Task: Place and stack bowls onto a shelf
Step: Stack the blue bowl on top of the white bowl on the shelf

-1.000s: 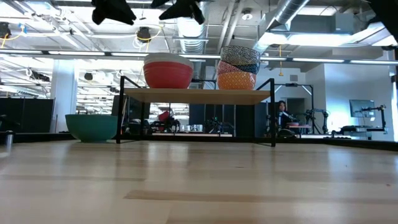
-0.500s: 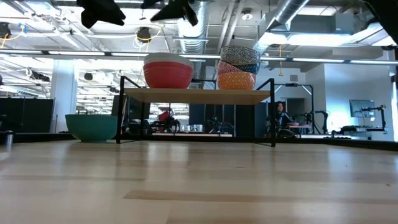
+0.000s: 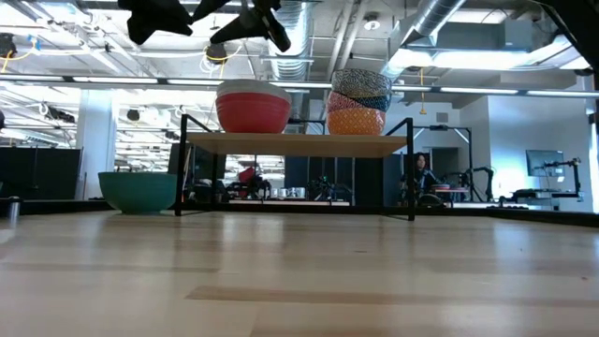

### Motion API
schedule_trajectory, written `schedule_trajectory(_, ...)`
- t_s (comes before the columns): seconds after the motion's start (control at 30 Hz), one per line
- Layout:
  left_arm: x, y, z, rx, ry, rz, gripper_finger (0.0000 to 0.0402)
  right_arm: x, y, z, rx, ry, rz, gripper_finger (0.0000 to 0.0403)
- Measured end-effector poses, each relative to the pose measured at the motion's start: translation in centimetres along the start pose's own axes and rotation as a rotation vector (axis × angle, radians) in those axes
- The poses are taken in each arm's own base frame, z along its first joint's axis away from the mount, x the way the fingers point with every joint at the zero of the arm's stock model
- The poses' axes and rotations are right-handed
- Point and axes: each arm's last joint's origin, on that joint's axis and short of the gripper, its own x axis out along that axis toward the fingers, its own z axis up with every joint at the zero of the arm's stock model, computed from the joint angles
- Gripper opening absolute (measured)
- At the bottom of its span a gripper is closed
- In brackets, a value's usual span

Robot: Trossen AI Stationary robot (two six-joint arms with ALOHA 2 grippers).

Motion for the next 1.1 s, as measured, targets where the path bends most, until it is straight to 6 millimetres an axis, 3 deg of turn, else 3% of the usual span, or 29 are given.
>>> schedule_trajectory(0.37, 0.1, -0.4, -0.2, -0.095, 0.019, -0.024, 0.0096, 0.7, 0.8, -0.7, -0.070, 0.004, 0.023, 0.0205)
schedule_trajectory(0.77, -0.2, -2.9, -1.3, -0.263, 0.094, -0.086, 0.0096, 2.2, 3.9, -2.3, -0.067, -0.034, 0.158, 0.0205)
schedule_trajectory(1.1, -0.5, -4.2, -1.2, -0.199, 0.071, -0.177, 0.0096, 6.0, 7.8, -5.8, 0.035, -0.148, 0.265, 0.0205)
